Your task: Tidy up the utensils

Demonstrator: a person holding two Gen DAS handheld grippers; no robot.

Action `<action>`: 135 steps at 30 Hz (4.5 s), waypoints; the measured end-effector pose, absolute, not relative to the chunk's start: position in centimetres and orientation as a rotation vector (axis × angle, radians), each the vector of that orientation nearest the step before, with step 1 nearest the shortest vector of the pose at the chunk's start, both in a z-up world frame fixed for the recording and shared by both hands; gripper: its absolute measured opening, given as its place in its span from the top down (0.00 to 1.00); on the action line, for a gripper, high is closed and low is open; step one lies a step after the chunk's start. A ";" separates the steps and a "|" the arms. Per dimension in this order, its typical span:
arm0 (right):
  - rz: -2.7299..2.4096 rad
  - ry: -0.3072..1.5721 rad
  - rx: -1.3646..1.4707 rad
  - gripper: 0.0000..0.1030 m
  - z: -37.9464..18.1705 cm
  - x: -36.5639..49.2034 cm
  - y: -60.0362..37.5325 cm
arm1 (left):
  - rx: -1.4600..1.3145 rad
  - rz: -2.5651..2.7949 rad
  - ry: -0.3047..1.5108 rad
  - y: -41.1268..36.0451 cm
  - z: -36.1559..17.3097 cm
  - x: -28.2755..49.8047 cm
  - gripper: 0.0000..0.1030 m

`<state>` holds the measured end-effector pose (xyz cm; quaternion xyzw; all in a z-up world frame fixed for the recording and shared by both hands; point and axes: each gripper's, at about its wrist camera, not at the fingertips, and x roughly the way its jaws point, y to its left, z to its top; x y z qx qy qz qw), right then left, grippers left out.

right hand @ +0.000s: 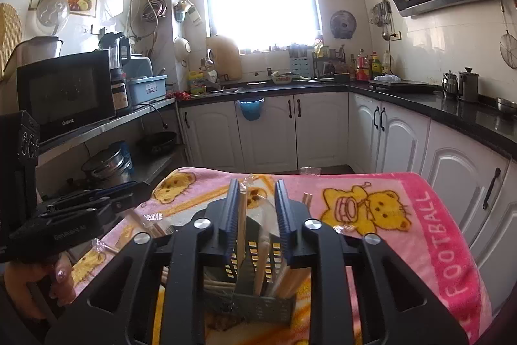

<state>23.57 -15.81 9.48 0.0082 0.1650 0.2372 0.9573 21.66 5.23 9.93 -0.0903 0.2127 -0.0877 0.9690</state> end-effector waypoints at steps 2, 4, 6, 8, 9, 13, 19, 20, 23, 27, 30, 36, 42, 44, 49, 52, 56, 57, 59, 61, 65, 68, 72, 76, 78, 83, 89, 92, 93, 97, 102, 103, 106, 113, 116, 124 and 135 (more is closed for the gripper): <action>0.480 0.335 0.021 0.74 9.6 23.1 -16.3 | -0.186 -0.179 0.430 5.4 10.2 21.3 0.63; 0.482 0.336 0.017 0.72 9.8 22.6 -16.7 | -0.187 -0.176 0.427 5.5 10.5 20.7 0.58; 0.481 0.339 0.013 0.68 9.9 22.2 -16.9 | -0.191 -0.174 0.430 5.7 10.7 20.2 0.50; 0.486 0.340 0.016 0.65 9.9 21.7 -17.2 | -0.195 -0.173 0.432 5.8 10.8 19.7 0.46; 0.487 0.340 0.015 0.64 10.0 21.5 -17.3 | -0.196 -0.173 0.435 5.8 10.8 19.6 0.43; 0.494 0.343 0.001 0.60 9.9 20.3 -17.7 | -0.204 -0.184 0.447 5.8 10.9 18.6 0.34; 0.494 0.350 0.000 0.53 9.5 18.3 -18.5 | -0.206 -0.189 0.449 5.5 10.7 16.9 0.18; 0.493 0.350 0.000 0.50 9.5 18.1 -18.6 | -0.203 -0.187 0.450 5.5 10.6 16.6 0.14; 0.488 0.351 -0.003 0.43 9.3 17.2 -18.9 | -0.191 -0.187 0.451 5.2 10.3 15.9 0.10; 0.485 0.360 -0.006 0.36 8.7 16.3 -19.2 | -0.191 -0.192 0.461 5.0 9.5 15.1 0.10; 0.481 0.373 -0.018 0.31 7.9 15.6 -19.3 | -0.193 -0.191 0.473 4.9 8.9 14.6 0.10; 0.466 0.390 -0.037 0.24 6.4 14.4 -19.4 | -0.202 -0.201 0.501 4.4 7.3 13.9 0.10; 0.453 0.410 -0.045 0.20 4.8 13.5 -19.5 | -0.214 -0.208 0.520 4.1 5.2 13.2 0.10; 0.451 0.415 -0.042 0.19 4.4 13.4 -19.6 | -0.213 -0.208 0.523 4.0 4.7 13.0 0.10; 0.442 0.441 -0.032 0.16 2.9 13.0 -19.8 | -0.217 -0.212 0.540 3.4 3.1 12.5 0.10; 0.435 0.455 -0.025 0.14 2.3 12.9 -20.0 | -0.216 -0.215 0.542 3.1 2.4 12.3 0.10; 0.415 0.465 -0.016 0.11 1.3 12.5 -20.5 | -0.210 -0.203 0.534 2.9 1.5 12.0 0.10; 0.412 0.466 -0.017 0.10 1.1 12.5 -20.5 | -0.211 -0.200 0.534 2.8 1.4 11.9 0.10; 0.402 0.467 -0.030 0.09 0.8 12.3 -20.6 | -0.218 -0.197 0.534 2.8 1.0 11.8 0.10; 0.392 0.467 -0.043 0.09 0.4 12.0 -20.6 | -0.216 -0.192 0.536 2.8 0.7 11.7 0.10; 0.388 0.473 -0.048 0.08 -0.4 11.7 -20.6 | -0.201 -0.183 0.523 2.6 0.1 11.3 0.10; 0.383 0.478 -0.040 0.07 -1.0 11.5 -20.7 | -0.176 -0.169 0.502 2.2 -0.2 10.9 0.10; 0.378 0.470 -0.026 0.06 -1.7 11.1 -20.8 | -0.174 -0.160 0.475 2.0 -0.6 10.4 0.10; 0.369 0.453 -0.023 0.06 -2.3 10.7 -20.9 | -0.162 -0.151 0.447 1.8 -0.9 10.1 0.10; 0.367 0.432 -0.018 0.06 -2.4 10.5 -21.0 | -0.148 -0.153 0.429 1.6 -1.0 9.9 0.10; 0.362 0.348 0.001 0.06 -2.2 9.6 -21.3 | -0.122 -0.143 0.367 1.3 -0.7 9.3 0.10; 0.340 0.235 0.009 0.06 -1.5 8.1 -21.7 | -0.123 -0.127 0.319 1.4 -0.5 9.0 0.10; 0.333 0.208 0.015 0.06 -1.4 7.7 -21.8 | -0.117 -0.119 0.319 1.3 -0.6 9.0 0.10; 0.333 0.206 0.014 0.06 -1.4 7.7 -21.8 | -0.119 -0.119 0.316 1.4 -0.6 9.0 0.10; 0.335 0.208 0.018 0.06 -1.4 7.7 -21.7 | -0.124 -0.117 0.317 1.5 -0.7 9.1 0.10; 0.331 0.214 0.023 0.06 -1.5 7.6 -21.6 | -0.125 -0.116 0.318 1.5 -0.8 9.1 0.10; 0.330 0.214 0.024 0.06 -1.5 7.6 -21.6 | -0.124 -0.115 0.317 1.5 -0.8 9.1 0.10; 0.329 0.213 0.025 0.06 -1.5 7.6 -21.6 | -0.124 -0.116 0.316 1.6 -0.8 9.0 0.10; 0.332 0.219 0.021 0.06 -1.5 7.7 -21.6 | -0.124 -0.117 0.317 1.6 -0.8 9.0 0.10; 0.332 0.218 0.020 0.06 -1.6 7.7 -21.5 | -0.125 -0.117 0.316 1.6 -0.8 9.0 0.10; 0.331 0.216 0.020 0.06 -1.6 7.7 -21.4 | -0.124 -0.117 0.316 1.6 -0.8 9.0 0.10; 0.333 0.216 0.019 0.06 -1.6 7.7 -21.3 | -0.125 -0.116 0.316 1.6 -0.8 9.0 0.10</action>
